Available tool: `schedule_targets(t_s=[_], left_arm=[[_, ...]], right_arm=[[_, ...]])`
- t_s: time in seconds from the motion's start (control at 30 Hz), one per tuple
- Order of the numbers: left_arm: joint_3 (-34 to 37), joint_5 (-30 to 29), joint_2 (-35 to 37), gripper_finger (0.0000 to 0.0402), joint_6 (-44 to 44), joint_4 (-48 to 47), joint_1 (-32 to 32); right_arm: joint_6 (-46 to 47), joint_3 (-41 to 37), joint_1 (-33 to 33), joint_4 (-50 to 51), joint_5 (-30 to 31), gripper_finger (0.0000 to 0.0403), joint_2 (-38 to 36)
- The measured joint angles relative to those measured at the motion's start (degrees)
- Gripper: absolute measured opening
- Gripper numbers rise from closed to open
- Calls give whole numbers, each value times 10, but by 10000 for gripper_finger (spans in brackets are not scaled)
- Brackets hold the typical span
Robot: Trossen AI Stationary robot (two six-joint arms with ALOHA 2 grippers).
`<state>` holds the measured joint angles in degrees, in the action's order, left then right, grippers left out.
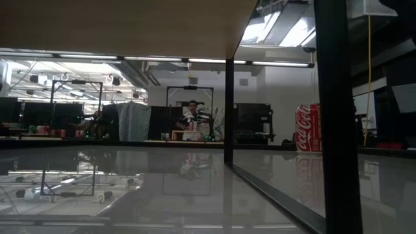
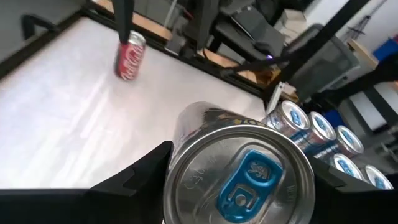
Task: Place canned beverage on shelf
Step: Put the blue soda can on the shelf aligned with the other blue soda cans
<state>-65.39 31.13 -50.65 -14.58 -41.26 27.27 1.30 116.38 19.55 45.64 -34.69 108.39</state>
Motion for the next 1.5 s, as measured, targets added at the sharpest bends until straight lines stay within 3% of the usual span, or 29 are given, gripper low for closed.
schedule_targets(t_s=[0.3, 0.67, 0.83, 1.5], left_arm=[[-51, -9, -92, 230, -3, 15, -101], [-232, -111, -206, 230, -4, -187, -214], [-283, -124, -259, 230, -17, -243, -263], [-297, -200, -353, 230, -61, -258, -378]], right_arm=[[-5, 0, 0, 100, 56, 331, -49], [-6, 0, -19, 118, 82, 331, -65], [-8, 0, -40, 116, 98, 331, -65], [-18, 0, -65, 115, 107, 331, -65]])
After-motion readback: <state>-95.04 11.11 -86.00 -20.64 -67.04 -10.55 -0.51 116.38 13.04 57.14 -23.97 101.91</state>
